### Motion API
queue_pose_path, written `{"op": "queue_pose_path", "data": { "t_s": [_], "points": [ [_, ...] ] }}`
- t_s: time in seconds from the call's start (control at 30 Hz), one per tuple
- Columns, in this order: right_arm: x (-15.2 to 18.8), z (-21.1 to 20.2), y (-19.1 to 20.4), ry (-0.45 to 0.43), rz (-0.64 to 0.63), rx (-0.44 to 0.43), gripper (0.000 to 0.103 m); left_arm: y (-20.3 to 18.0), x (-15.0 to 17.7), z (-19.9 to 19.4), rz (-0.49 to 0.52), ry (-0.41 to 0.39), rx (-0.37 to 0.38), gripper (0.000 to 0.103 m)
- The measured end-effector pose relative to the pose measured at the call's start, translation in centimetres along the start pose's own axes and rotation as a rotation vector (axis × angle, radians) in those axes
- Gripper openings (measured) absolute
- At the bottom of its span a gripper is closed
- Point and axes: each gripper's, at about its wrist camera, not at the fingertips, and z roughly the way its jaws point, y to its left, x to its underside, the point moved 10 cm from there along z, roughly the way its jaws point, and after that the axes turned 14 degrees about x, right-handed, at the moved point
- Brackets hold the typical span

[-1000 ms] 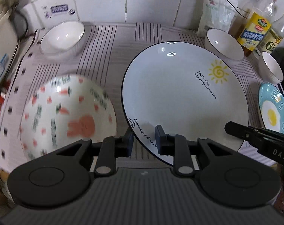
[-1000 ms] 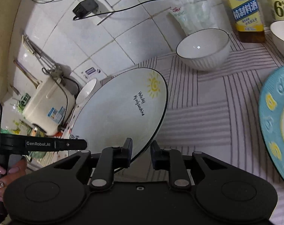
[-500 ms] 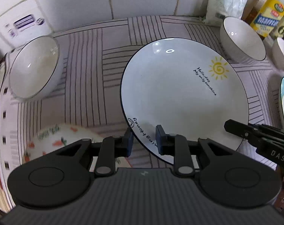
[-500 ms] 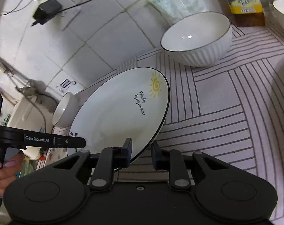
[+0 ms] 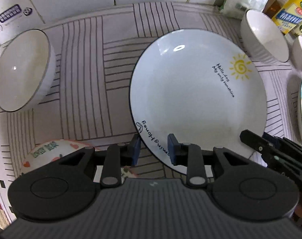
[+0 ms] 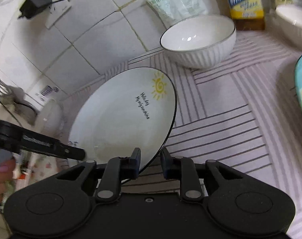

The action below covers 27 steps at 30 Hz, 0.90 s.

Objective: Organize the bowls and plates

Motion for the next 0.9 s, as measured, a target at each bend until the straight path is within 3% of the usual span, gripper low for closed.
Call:
{"op": "queue_pose_path", "data": {
  "t_s": [0.17, 0.37, 0.47, 0.57, 0.67, 0.73, 0.9],
  "points": [
    [-0.1, -4.8, 0.6, -0.06, -0.053, 0.021, 0.038, -0.2, 1.2, -4.2, 0.054, -0.061, 0.021, 0.034],
    [-1.1, -11.9, 3.3, -0.199, -0.178, -0.005, 0.054, -0.7, 3.0, -10.7, 0.18, -0.157, 0.022, 0.041],
    [-1.4, -14.6, 4.8, -0.252, -0.228, -0.024, 0.067, -0.5, 4.0, -13.7, 0.202, -0.206, 0.034, 0.045],
    [-1.3, -16.4, 6.1, -0.277, -0.257, -0.048, 0.07, 0.3, 5.1, -16.2, 0.2, -0.251, 0.04, 0.051],
    [-0.7, -17.4, 7.5, -0.282, -0.305, -0.068, 0.08, 2.1, 6.6, -17.9, 0.177, -0.272, 0.026, 0.054],
    [-0.1, -17.3, 8.3, -0.292, -0.324, -0.069, 0.092, 3.9, 7.9, -18.6, 0.147, -0.283, 0.013, 0.055],
    [1.4, -15.3, 10.6, -0.237, -0.396, -0.093, 0.092, 8.5, 11.7, -19.0, 0.059, -0.271, -0.056, 0.056]
  ]
}}
